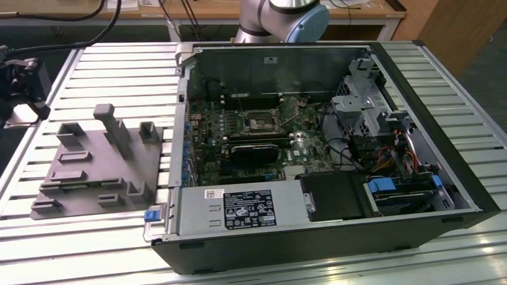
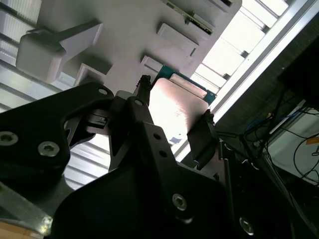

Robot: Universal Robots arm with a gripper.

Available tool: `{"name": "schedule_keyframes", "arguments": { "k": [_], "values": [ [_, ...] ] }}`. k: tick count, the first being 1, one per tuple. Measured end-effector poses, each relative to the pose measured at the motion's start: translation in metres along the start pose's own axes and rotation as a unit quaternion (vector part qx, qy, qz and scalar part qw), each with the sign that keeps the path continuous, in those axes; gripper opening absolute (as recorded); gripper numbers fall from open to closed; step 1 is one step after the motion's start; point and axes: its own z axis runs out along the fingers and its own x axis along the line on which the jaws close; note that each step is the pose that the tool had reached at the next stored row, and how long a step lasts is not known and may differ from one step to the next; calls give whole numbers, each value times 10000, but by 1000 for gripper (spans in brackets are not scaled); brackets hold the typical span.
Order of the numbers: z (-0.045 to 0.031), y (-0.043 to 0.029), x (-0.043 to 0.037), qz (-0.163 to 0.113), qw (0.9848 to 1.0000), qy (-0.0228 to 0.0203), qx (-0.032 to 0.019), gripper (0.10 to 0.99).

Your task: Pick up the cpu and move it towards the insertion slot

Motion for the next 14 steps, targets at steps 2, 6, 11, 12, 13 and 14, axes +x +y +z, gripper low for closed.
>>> {"name": "schedule_keyframes", "arguments": {
  "k": [2, 6, 11, 12, 13, 14],
  "values": [
    [-25, 1, 0, 0, 10000, 0, 0, 545],
    [-73, 4, 0, 0, 10000, 0, 0, 545],
    [-135, 8, 0, 0, 10000, 1, 0, 545],
    [-150, 9, 0, 0, 10000, 0, 0, 545],
    [-163, 10, 0, 0, 10000, 0, 0, 545],
    [-180, 11, 0, 0, 10000, 1, 0, 545]
  ]
}}
